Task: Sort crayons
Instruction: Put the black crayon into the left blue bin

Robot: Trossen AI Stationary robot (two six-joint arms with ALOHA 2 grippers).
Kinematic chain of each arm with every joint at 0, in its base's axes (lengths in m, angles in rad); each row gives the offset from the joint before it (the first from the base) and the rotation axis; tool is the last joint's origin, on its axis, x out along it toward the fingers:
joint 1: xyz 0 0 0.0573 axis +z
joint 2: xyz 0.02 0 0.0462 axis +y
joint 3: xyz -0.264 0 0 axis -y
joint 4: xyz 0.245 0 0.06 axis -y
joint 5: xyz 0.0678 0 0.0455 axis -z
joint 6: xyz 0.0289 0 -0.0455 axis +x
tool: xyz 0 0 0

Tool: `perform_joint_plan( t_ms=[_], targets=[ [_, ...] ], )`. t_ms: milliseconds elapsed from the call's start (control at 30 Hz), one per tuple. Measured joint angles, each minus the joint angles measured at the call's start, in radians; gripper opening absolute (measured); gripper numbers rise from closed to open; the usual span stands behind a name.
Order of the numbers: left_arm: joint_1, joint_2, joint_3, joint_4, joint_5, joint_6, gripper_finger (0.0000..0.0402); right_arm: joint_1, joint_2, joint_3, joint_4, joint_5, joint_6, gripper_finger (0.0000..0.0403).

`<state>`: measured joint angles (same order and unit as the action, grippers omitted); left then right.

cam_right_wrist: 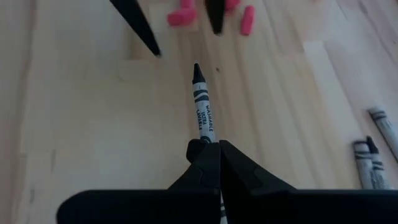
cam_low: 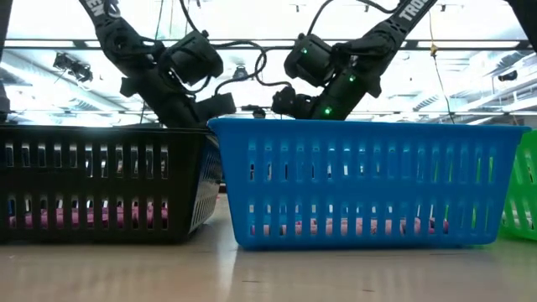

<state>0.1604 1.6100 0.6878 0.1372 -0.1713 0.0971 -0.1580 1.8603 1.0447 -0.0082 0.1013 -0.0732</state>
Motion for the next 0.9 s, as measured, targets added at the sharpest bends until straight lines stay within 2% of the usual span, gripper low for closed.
perform_joint_plan(
  t_ms=[267, 500, 900],
  targets=[
    [0.000, 0.021, 0.001, 0.106, 0.001, 0.000, 0.0221, 0.026, -0.002, 0.001, 0.038, -0.010, 0.021, 0.0005],
    [-0.001, 0.021, 0.001, 0.122, 0.059, -0.001, 0.0217, 0.035, -0.002, 0.002, 0.073, 0.002, 0.021, 0.0007],
    [-0.001, 0.021, 0.001, 0.151, 0.063, -0.005, 0.0127, 0.040, -0.003, 0.002, 0.104, -0.016, 0.071, 0.0008]
  ],
)
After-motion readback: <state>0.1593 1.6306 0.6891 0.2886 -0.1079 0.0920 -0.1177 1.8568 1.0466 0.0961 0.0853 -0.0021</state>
